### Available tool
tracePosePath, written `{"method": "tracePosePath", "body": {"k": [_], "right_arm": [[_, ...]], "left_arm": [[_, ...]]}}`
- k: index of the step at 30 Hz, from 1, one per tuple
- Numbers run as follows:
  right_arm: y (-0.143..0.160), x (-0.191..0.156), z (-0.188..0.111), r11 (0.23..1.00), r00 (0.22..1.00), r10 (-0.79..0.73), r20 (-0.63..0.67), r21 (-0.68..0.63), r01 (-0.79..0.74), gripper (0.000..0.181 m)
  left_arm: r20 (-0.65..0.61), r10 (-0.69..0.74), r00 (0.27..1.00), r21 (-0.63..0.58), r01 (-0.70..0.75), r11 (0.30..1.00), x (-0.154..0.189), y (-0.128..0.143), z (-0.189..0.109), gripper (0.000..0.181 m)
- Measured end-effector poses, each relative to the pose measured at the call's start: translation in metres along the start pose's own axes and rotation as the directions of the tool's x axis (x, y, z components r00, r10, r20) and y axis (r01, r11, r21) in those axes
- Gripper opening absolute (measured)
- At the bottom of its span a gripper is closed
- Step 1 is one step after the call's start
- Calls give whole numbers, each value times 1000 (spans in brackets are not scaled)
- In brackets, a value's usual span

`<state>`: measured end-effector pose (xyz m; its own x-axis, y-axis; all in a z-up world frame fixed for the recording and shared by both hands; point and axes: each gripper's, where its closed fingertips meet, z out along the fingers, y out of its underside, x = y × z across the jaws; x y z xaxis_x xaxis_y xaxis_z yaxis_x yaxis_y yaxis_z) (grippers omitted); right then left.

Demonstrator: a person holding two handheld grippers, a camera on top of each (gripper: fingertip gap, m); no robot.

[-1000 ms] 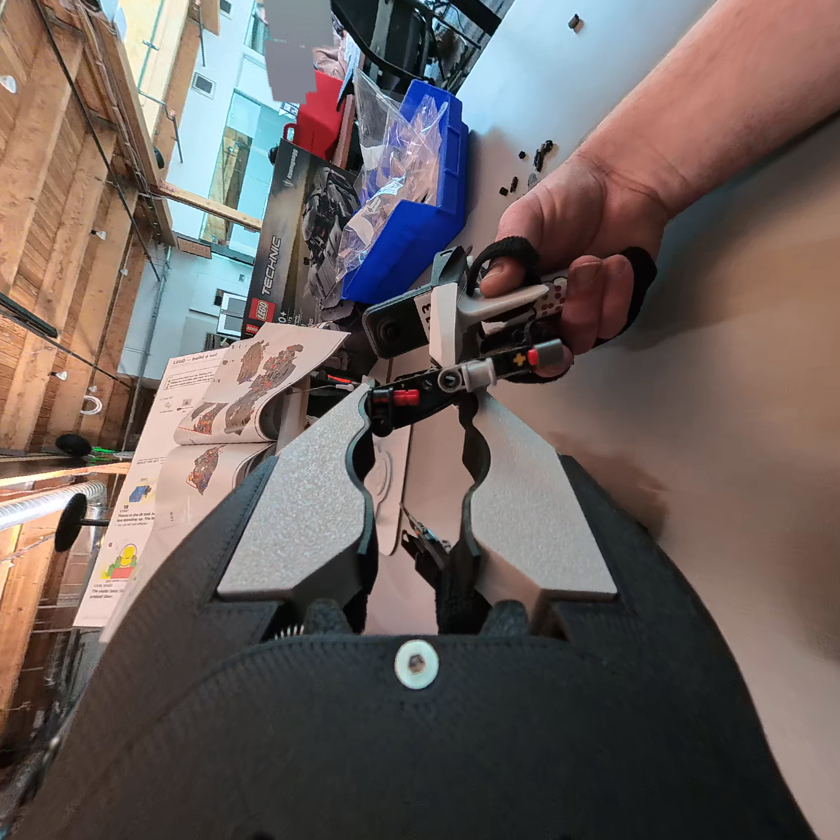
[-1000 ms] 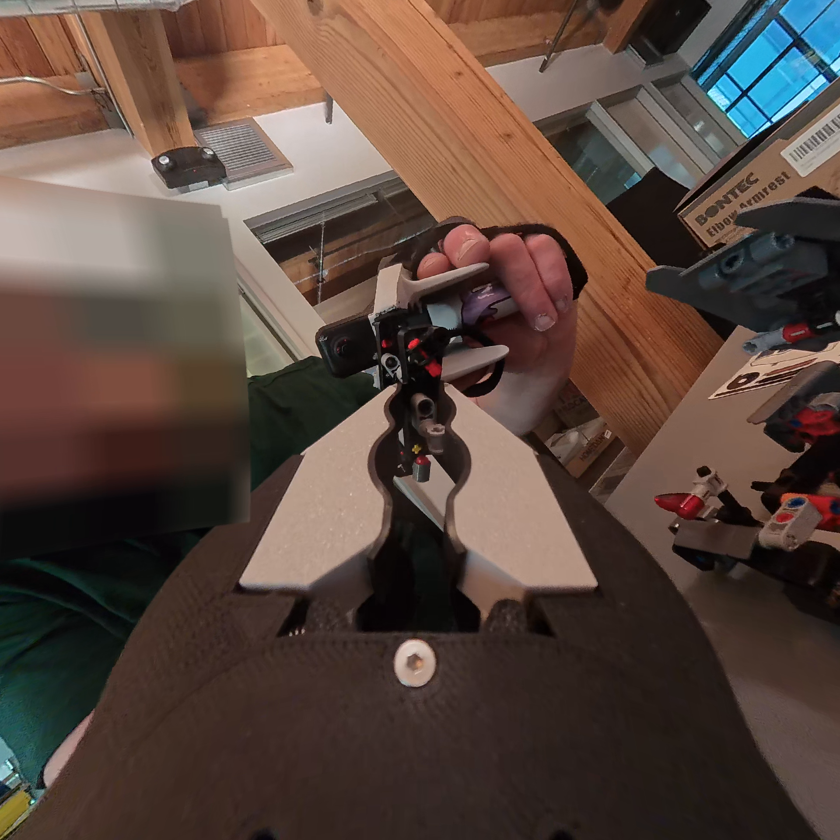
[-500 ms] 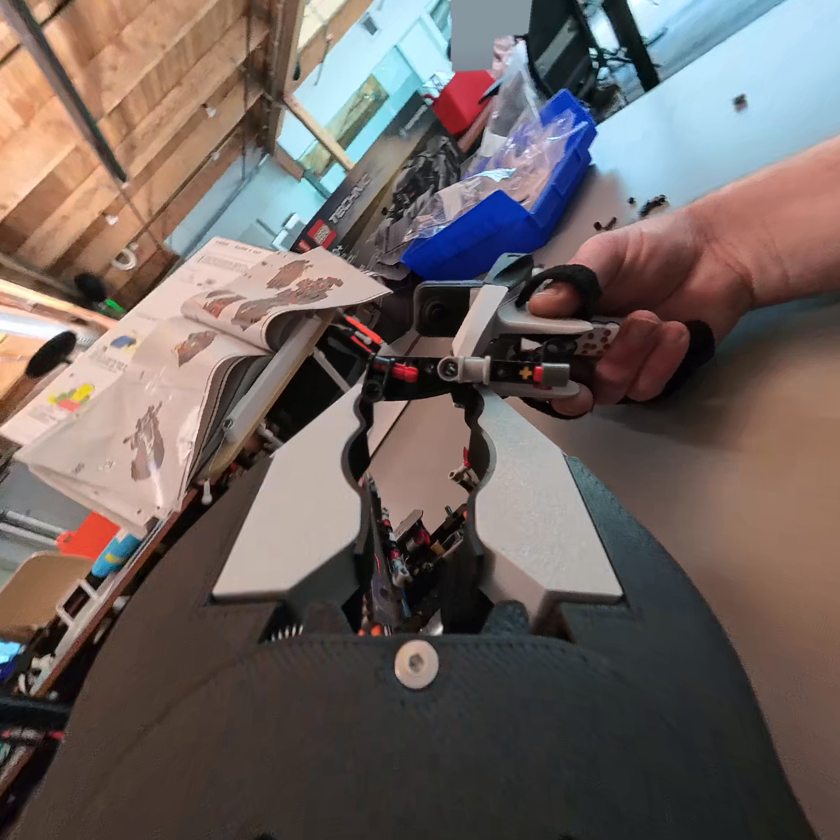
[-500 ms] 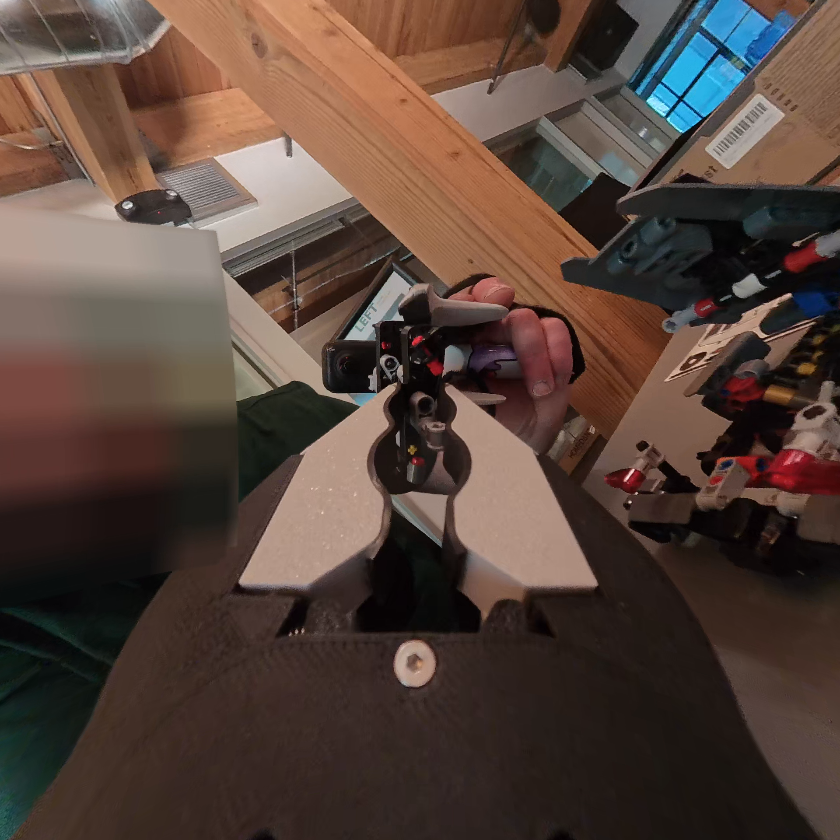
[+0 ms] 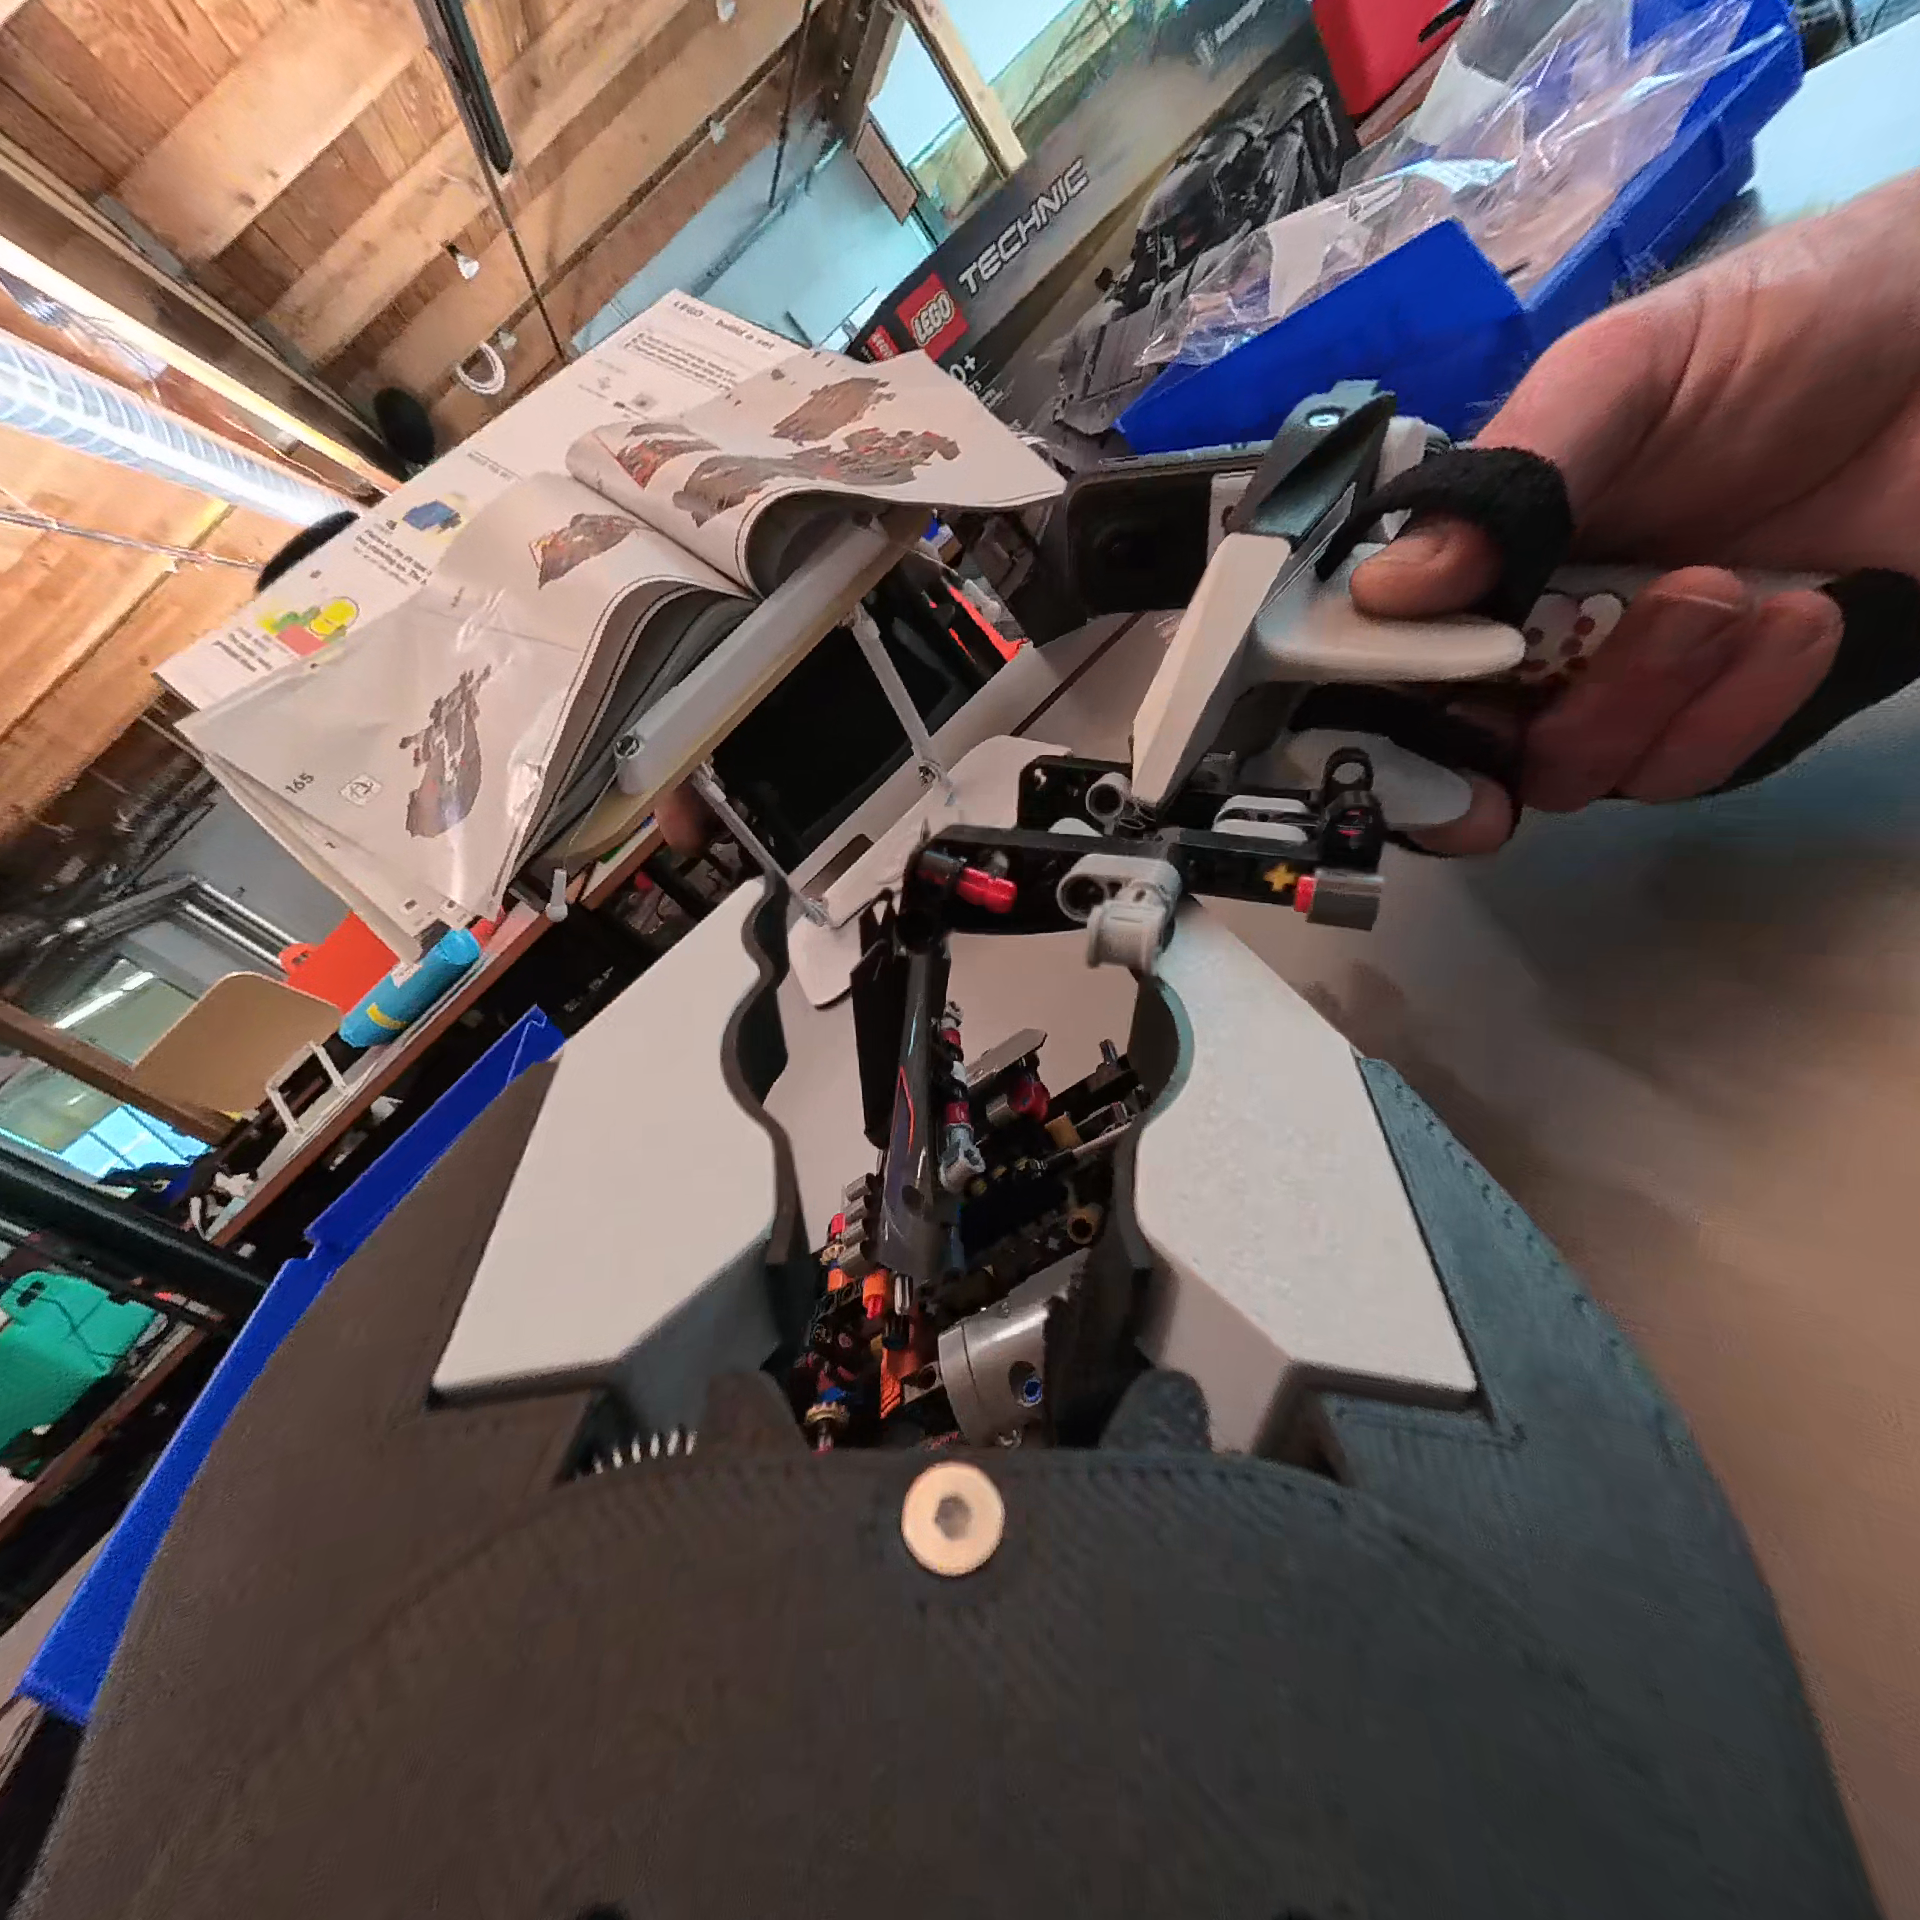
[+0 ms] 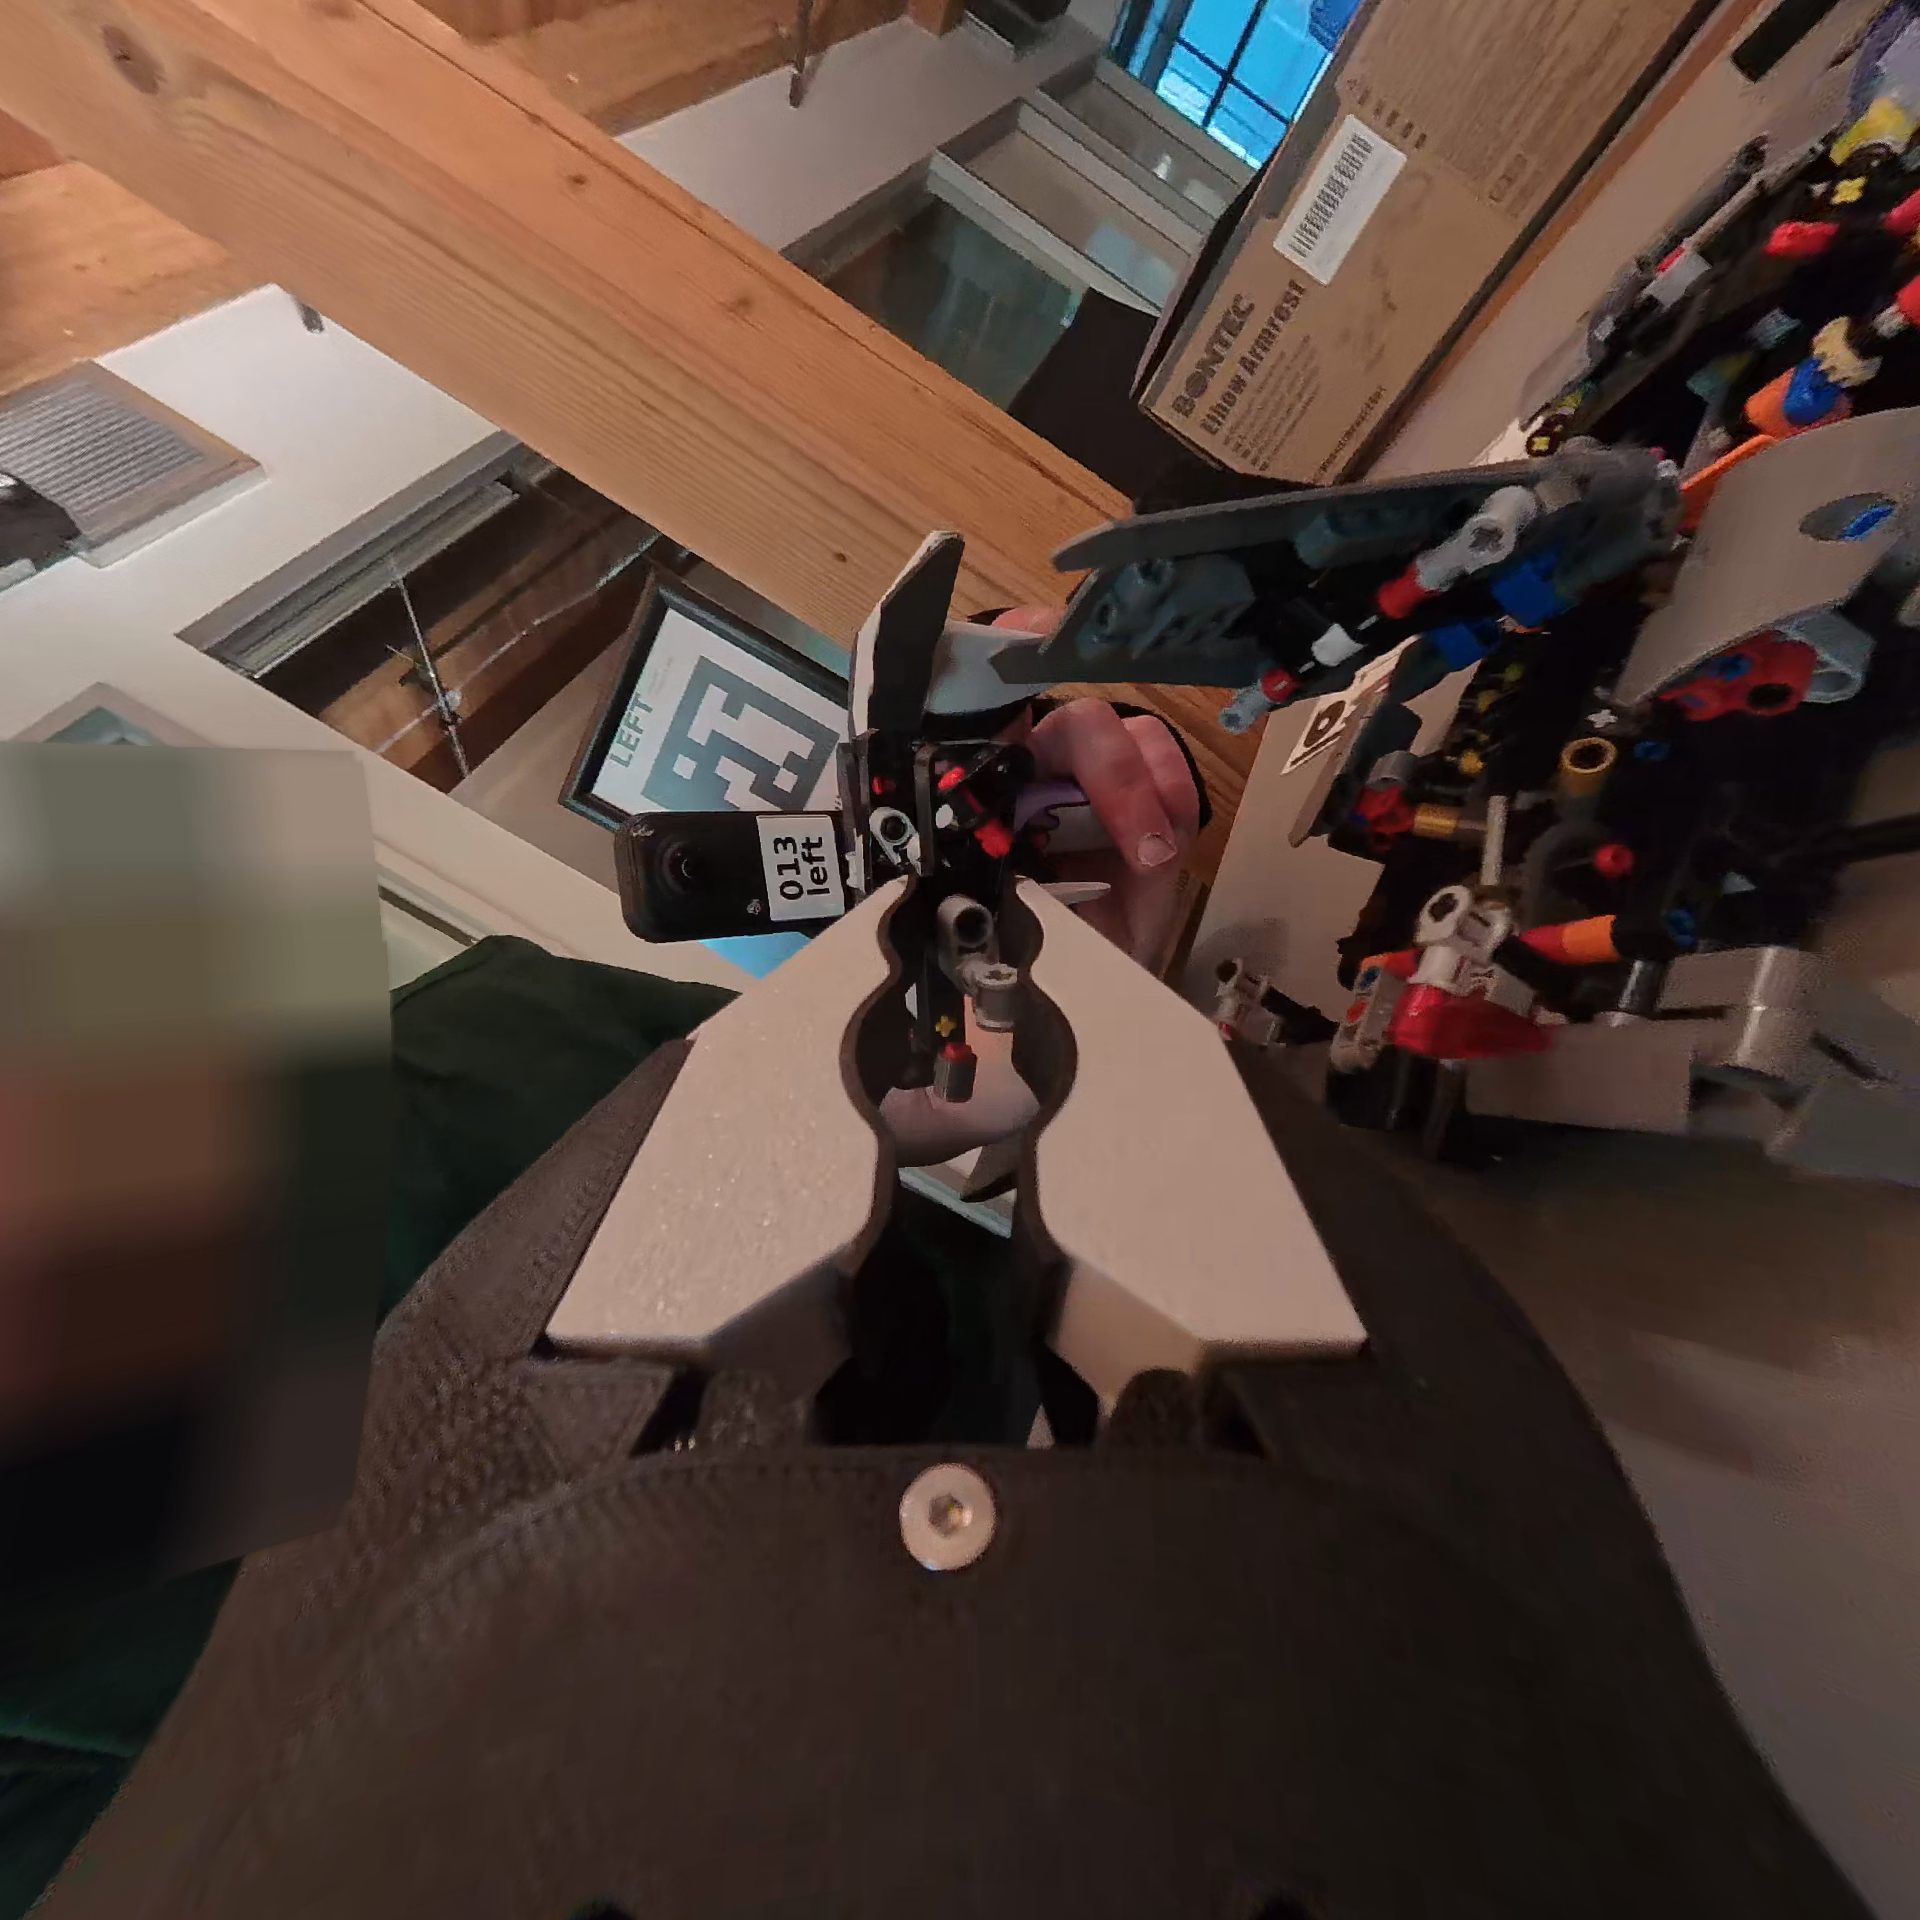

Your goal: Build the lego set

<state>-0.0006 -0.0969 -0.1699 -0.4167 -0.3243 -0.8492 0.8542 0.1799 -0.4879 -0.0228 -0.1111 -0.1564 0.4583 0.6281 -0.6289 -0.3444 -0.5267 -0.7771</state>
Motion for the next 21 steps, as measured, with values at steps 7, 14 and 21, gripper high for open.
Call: {"method": "tracePosePath", "body": {"k": [7,14,21], "right_arm": [[-13,18,-1,997,999,50,15,-61,-49,11],[-20,31,-4,992,999,48,-1,-114,-48,12],[-28,35,-3,991,1000,24,14,-133,-22,11]], "left_arm": [[22,96,995,-44,-95,995,-5,14,11,68],[52,79,995,-72,-75,995,-10,26,16,71],[102,46,994,-116,-34,993,-17,33,16,68]]}}
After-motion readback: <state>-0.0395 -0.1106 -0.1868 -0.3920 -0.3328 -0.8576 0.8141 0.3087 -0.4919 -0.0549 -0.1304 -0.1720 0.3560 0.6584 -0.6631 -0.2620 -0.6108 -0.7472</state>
